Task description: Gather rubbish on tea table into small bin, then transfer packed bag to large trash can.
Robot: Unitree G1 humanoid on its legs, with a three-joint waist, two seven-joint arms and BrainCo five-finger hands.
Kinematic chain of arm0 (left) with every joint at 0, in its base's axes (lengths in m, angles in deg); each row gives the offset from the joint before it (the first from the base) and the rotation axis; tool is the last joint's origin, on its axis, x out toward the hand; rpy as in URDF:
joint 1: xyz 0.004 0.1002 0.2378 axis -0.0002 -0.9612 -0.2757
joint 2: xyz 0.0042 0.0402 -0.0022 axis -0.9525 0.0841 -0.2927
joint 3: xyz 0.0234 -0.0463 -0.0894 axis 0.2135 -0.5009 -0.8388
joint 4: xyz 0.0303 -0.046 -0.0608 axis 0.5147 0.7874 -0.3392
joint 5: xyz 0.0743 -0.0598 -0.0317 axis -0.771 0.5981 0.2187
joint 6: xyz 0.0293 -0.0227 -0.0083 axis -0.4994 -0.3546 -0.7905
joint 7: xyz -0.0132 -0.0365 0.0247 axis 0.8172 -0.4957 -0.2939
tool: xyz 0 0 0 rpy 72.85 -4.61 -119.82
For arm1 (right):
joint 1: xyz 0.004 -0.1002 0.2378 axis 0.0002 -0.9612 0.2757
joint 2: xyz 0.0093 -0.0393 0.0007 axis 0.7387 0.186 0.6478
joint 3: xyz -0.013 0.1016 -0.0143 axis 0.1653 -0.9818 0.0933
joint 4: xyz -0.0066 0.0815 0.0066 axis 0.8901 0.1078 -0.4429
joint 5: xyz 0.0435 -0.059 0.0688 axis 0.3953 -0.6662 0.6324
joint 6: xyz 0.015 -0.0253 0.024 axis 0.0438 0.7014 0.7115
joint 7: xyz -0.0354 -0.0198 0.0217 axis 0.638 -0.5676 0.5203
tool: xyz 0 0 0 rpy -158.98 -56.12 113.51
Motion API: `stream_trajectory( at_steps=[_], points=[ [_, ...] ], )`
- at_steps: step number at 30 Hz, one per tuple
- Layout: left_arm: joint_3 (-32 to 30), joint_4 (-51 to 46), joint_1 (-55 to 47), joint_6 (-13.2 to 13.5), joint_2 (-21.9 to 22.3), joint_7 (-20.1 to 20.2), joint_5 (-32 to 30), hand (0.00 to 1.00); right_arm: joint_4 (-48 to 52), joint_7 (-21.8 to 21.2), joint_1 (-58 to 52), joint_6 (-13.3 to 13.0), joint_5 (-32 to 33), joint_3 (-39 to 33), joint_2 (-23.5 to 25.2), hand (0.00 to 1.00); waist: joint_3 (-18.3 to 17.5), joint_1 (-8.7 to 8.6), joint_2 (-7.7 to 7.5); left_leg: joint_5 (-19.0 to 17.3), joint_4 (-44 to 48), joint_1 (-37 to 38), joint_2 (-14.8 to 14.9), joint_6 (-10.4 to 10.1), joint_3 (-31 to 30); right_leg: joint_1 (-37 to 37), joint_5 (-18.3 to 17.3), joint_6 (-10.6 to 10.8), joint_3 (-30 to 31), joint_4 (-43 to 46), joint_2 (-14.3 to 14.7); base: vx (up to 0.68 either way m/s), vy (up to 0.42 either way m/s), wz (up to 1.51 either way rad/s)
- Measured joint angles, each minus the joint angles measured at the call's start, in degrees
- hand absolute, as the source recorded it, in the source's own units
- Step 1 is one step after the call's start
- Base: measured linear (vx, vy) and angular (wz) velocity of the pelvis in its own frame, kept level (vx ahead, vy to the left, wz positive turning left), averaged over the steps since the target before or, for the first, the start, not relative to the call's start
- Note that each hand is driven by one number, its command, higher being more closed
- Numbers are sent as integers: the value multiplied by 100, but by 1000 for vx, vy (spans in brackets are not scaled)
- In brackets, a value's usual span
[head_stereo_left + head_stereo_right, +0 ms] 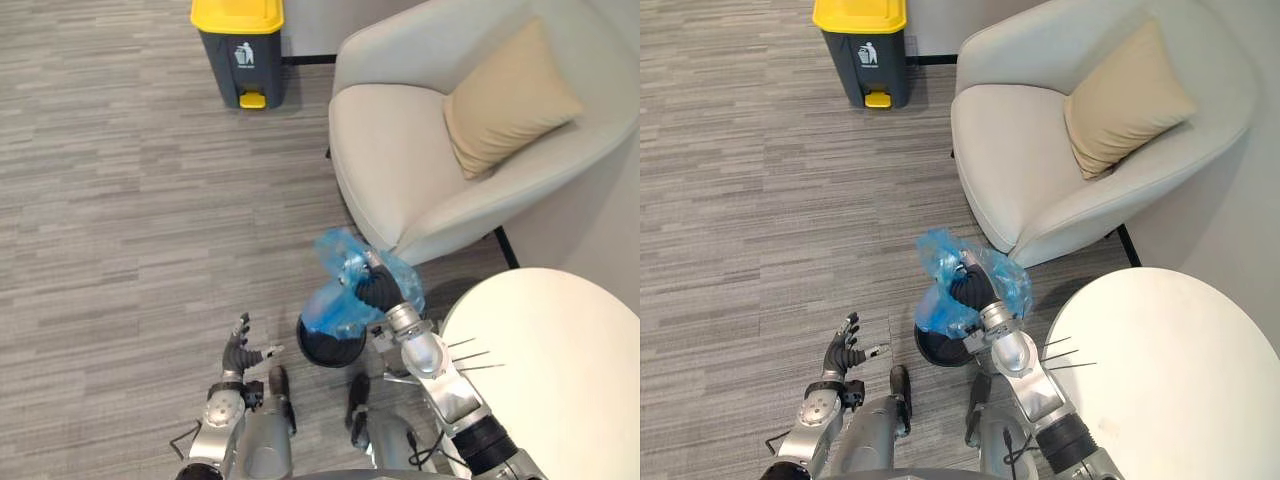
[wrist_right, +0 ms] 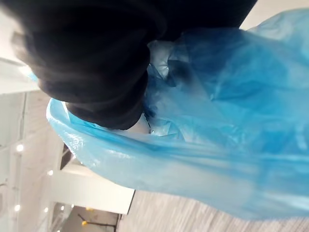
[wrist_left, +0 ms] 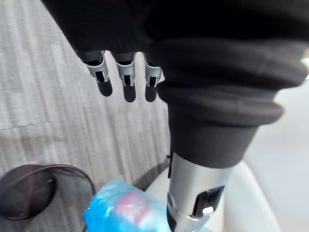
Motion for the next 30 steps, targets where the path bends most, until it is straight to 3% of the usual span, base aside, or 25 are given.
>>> stream_trajectory(
  at_steps=[2,4,5,8,9,10,12,14,15,17,18,19,20,22,26,30],
  points=[
    [-8,-344,-105,16,-38,-1,0,0,0,84,51,-13,12,-67,64,100,-14,19,-18,22,87,50,-102,-18,-205,280,-345,234,227,930,-27,-118,-59,81],
    [-119,-757,-307,55,-38,-9,-4,0,6,171,181,-79,18,-65,124,100,-45,180,-43,70,182,14,-211,-65,-323,826,-558,242,409,776,-23,-201,-128,43],
    [-162,-958,-425,73,0,-12,-3,0,11,204,334,-82,11,-48,117,100,-139,310,13,196,203,-184,-237,-94,-383,1013,-933,115,389,169,60,-261,-123,27],
    [89,-1367,-669,74,205,0,1,0,57,341,646,-100,150,-152,-105,100,-346,411,394,919,-300,-735,-247,-200,-773,1042,-1396,-119,261,-959,330,-329,-139,54],
    [266,-1420,-670,66,324,-1,2,0,27,373,655,-89,191,-248,-264,100,-345,352,685,1186,-655,-757,-148,-215,-1028,988,-1318,-202,-18,-917,521,-445,-174,93],
    [464,-1608,-699,65,332,2,-2,0,-34,429,655,-20,237,-305,-377,100,-330,293,757,1000,-1060,-643,-103,-387,-1022,922,-1217,-337,-249,-864,551,-444,-146,106],
    [655,-1894,-539,71,283,24,-12,0,-30,449,724,11,363,-437,-394,100,-277,218,592,641,-804,-767,-85,-359,-529,870,-1028,-487,-549,-1052,357,-270,-50,80],
    [788,-2025,-258,89,147,92,-91,0,12,443,804,11,456,-544,-390,100,-290,79,566,570,-12,-747,-66,-264,-93,870,-759,-516,-801,-1264,193,-235,-39,74],
    [803,-2038,-78,136,75,117,-204,0,66,430,814,9,547,-537,-414,100,-304,-14,580,414,478,-603,-1,-87,75,867,-633,-517,-888,-1354,132,-260,-4,68],
    [908,-2006,370,178,-32,115,-292,0,108,358,837,5,638,-528,-469,100,-337,-94,620,-339,730,-92,128,-255,117,866,-404,-472,-998,-1552,63,-197,94,38],
    [972,-1995,546,209,-46,115,-384,0,110,308,862,6,660,-531,-496,100,-358,-122,635,-457,505,139,137,-353,98,875,-299,-415,-1022,-1672,64,-163,128,24],
    [1024,-1971,655,230,-49,115,-438,0,113,284,889,7,665,-515,-503,100,-371,-156,655,-466,192,293,125,-370,60,879,-211,-387,-1050,-1766,70,-131,146,23],
    [1186,-1776,941,254,-78,117,-618,0,117,215,922,9,669,-503,-435,100,-415,-206,607,-194,-501,548,-30,-408,41,883,18,-304,-1082,-2005,20,-109,148,16],
    [1507,-1566,1158,246,-199,125,-839,0,124,86,944,9,669,-434,-320,100,-525,-230,535,188,-1210,759,-209,-293,71,925,284,-198,-1061,-2377,-12,-106,149,7],
    [1849,-1267,1264,150,-188,125,-1232,0,130,-113,1141,20,689,119,-132,100,-624,-221,490,485,-1780,1085,-377,-144,195,1134,667,-66,-909,-2876,-26,-78,167,-15],
    [2183,-698,1615,28,-164,127,-1489,0,129,-324,1477,50,848,790,36,100,-709,-222,361,532,-1783,1111,-416,-107,280,1210,866,-37,-781,-3110,-22,-36,73,-13]
  ],
)
